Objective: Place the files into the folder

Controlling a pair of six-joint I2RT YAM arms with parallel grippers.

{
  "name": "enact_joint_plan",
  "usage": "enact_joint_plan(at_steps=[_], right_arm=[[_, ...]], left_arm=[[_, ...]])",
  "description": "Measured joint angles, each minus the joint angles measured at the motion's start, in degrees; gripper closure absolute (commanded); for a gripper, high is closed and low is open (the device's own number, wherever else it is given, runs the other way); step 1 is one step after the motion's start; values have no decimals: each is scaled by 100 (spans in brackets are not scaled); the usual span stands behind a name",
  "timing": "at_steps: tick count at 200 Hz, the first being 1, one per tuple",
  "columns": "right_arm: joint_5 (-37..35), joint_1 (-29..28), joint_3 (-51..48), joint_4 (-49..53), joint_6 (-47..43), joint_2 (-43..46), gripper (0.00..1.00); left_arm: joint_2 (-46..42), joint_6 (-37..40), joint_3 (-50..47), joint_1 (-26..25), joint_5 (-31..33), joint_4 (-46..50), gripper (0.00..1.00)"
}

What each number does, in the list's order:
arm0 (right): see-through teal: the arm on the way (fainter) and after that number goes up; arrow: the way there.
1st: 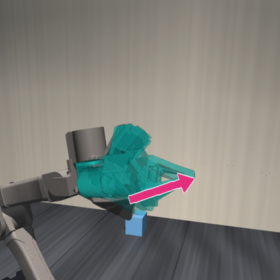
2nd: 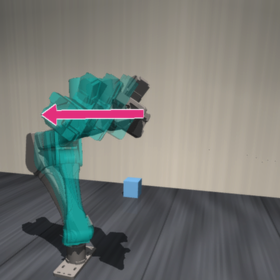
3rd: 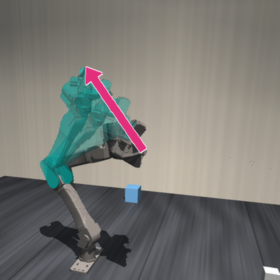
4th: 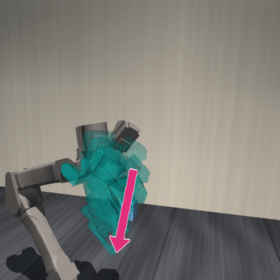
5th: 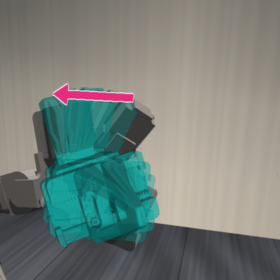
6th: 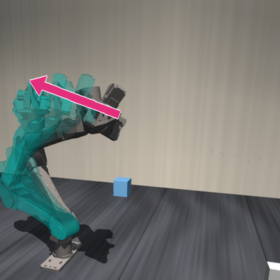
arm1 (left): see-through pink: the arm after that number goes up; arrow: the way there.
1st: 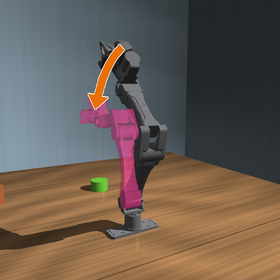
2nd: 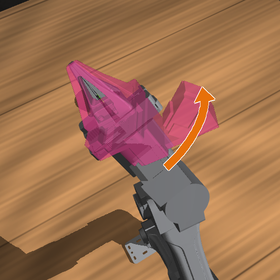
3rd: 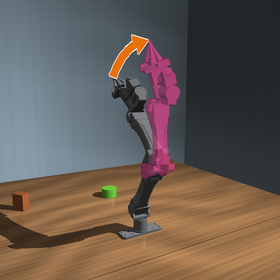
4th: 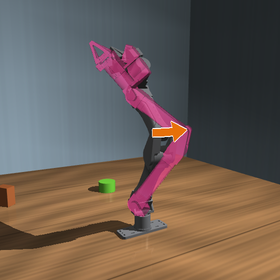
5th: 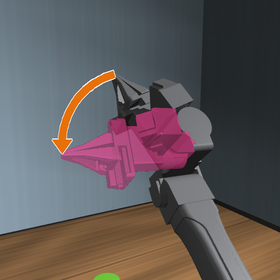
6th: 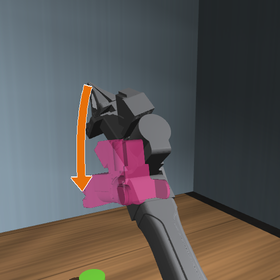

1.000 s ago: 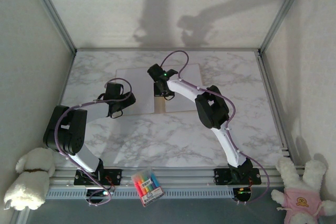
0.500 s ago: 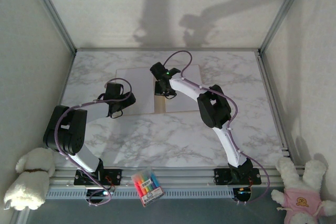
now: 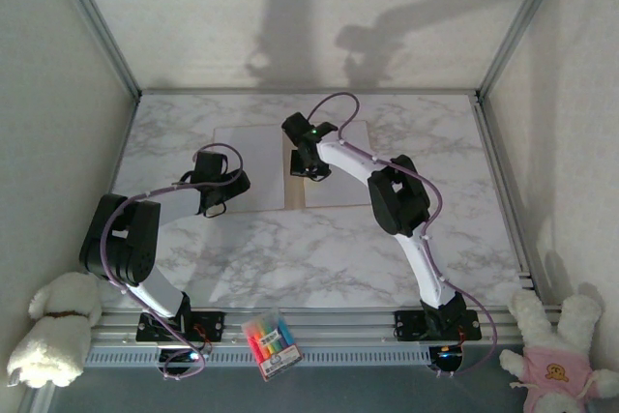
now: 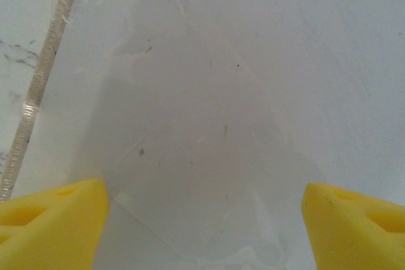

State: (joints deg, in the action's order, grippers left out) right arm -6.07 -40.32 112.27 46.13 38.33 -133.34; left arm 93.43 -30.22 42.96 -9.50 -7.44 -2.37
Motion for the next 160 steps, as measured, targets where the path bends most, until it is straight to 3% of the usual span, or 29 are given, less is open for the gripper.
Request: enact_joint_plan(at_steps=[29,63,111,160], right_arm=[[35,39,-87,70,-94,308,97],[186,76,-697,-118,-236,1309,92],[398,273,-2074,-682,-319,2761,87],[761,516,-3560,-1298,-313,3272,85]], left_arm=[[0,24,162,0,26,337,12],[-87,136,514,2,111,835,1],[-1005,142,581,11,278,1320,2],[-1639,-205,-656,68,334,1344,13]])
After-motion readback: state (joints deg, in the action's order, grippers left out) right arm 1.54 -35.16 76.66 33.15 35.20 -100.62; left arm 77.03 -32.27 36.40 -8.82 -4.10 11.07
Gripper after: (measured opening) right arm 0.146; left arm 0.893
